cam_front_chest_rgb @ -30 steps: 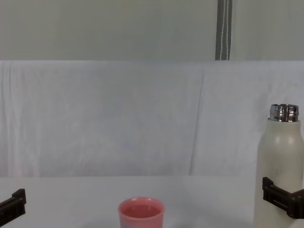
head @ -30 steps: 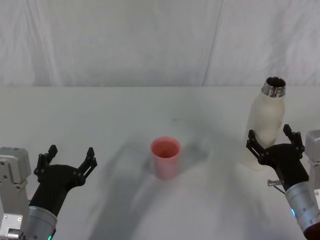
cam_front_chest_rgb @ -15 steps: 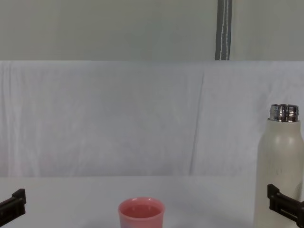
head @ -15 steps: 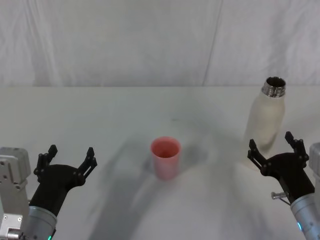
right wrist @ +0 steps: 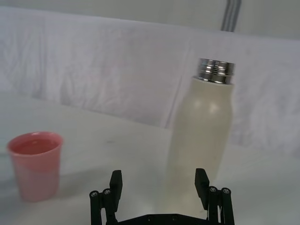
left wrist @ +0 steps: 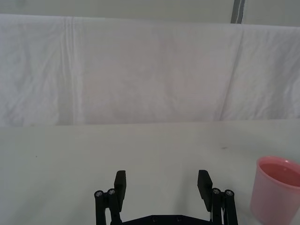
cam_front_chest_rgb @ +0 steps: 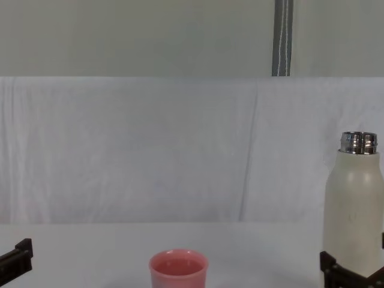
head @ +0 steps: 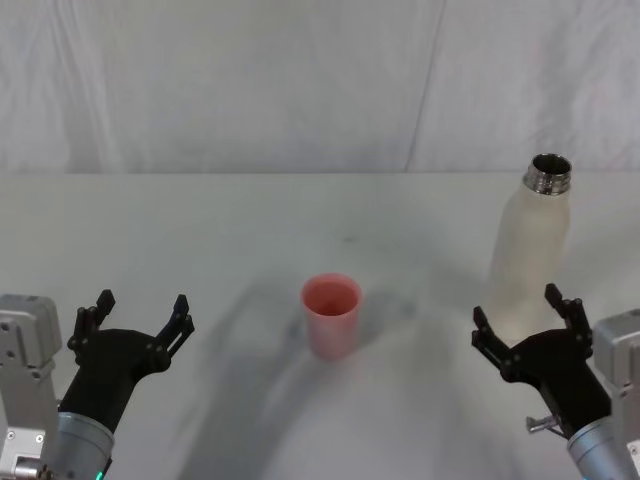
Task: Grasp the thermos with one hand and pour water into the cup lid.
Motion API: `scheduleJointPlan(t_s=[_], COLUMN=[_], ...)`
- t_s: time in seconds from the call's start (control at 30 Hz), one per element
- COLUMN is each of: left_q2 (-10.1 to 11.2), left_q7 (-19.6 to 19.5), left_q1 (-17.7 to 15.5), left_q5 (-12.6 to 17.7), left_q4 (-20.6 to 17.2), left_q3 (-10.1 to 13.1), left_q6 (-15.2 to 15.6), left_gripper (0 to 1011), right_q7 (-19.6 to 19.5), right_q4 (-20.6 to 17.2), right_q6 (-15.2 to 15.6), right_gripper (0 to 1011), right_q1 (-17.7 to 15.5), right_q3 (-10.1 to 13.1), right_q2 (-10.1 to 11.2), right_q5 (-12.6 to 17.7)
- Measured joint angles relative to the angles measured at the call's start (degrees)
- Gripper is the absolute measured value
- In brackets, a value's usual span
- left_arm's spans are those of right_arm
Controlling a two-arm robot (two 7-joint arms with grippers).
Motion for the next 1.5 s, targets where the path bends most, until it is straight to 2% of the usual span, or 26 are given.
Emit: scheduleJointPlan(t_s=[0.43, 1.07, 1.5], left_q2=[0.0, 0.0, 0.0], left_q7=[0.0, 0.0, 0.0], left_q1=[0.0, 0.0, 0.0], left_q5=[0.0, 0.0, 0.0], left_q4=[0.0, 0.0, 0.0], left_q3=[0.0, 0.0, 0.0], left_q6=[0.0, 0.0, 0.0], left_gripper=[1001, 1001, 1001], right_q7=[1.5, 1.7, 1.7], right_q4=[-1.0, 0.4, 0.4], right_q6=[-0.3, -1.5, -1.5], right_gripper=[1000, 1000, 1000], right_q1=[-0.7, -0.7, -0.7], right_q3=[-3.2, -3.3, -3.3], right_q2=[1.3, 1.6, 1.6], right_q5=[-1.4, 0.2, 0.2])
